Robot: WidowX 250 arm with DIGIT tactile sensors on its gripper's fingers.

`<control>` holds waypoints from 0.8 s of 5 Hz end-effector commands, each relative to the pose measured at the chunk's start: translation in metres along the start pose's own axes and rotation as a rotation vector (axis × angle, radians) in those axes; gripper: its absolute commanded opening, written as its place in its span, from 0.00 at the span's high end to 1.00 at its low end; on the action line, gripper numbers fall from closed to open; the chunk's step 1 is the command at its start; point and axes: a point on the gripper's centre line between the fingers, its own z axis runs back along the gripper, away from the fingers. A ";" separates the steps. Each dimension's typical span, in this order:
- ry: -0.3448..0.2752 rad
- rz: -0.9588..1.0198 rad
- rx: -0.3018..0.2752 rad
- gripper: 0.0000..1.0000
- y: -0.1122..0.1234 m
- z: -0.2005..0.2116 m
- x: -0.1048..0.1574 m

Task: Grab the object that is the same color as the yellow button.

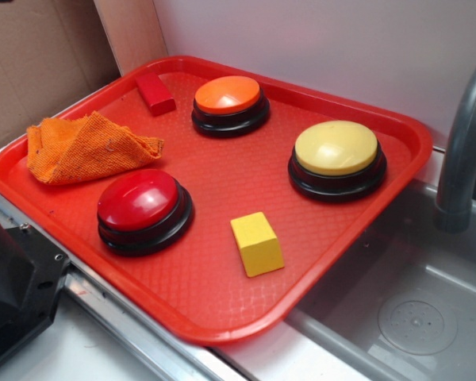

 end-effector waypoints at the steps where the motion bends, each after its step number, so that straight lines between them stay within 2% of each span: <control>1: 0.000 0.000 0.000 0.00 0.000 0.000 0.000; 2: -0.160 0.215 -0.027 0.00 -0.039 -0.005 0.006; 3: -0.287 0.460 -0.040 0.00 -0.069 -0.006 0.009; 4: -0.297 0.728 -0.090 0.00 -0.088 -0.030 0.016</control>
